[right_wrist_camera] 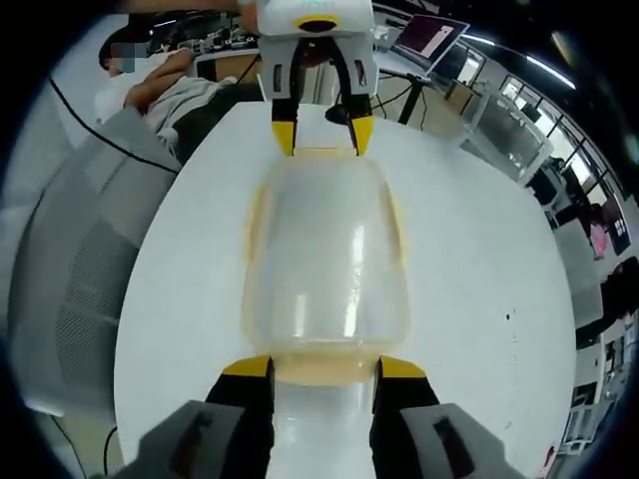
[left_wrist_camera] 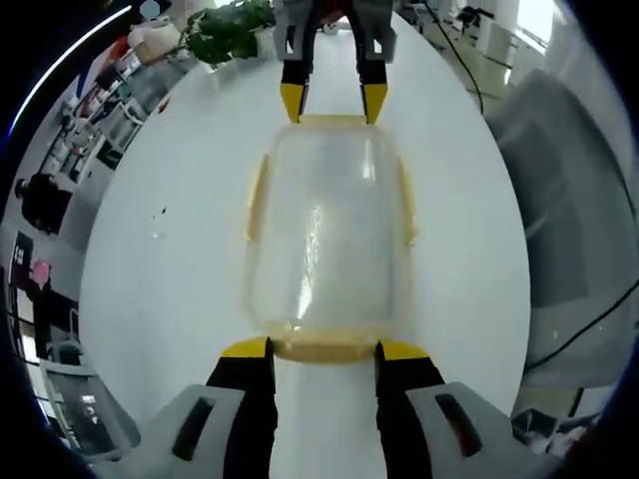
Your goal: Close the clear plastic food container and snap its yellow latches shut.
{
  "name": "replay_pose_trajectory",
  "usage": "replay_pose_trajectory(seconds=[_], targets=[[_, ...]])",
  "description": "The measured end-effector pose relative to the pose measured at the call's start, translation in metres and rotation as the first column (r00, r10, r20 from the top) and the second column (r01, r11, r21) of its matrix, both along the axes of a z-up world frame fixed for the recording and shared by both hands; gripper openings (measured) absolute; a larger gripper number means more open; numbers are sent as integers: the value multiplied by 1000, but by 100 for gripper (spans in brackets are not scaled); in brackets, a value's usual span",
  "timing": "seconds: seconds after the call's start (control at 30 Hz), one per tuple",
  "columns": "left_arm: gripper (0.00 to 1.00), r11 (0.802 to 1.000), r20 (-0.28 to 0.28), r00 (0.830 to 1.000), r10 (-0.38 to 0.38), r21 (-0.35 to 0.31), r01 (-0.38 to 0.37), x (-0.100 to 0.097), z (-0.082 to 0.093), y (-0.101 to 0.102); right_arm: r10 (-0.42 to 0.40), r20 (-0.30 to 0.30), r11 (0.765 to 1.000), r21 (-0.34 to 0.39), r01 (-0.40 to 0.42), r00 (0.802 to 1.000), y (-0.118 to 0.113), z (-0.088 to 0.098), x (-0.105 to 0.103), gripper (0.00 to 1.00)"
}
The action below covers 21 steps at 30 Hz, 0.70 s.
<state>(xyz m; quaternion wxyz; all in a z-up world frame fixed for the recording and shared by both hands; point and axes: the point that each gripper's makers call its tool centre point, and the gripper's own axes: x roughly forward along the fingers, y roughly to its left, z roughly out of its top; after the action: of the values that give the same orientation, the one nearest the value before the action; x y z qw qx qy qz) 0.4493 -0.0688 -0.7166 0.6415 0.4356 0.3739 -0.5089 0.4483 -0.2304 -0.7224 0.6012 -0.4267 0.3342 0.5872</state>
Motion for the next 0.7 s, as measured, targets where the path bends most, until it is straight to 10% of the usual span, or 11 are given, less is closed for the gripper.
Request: replay_pose_trajectory(seconds=[0.7], targets=[[37, 1000, -34, 999, 2, -27, -3, 6, -6, -43, 0, -23, 1000, -19, -1, 1000, -43, -7, 8, 35]])
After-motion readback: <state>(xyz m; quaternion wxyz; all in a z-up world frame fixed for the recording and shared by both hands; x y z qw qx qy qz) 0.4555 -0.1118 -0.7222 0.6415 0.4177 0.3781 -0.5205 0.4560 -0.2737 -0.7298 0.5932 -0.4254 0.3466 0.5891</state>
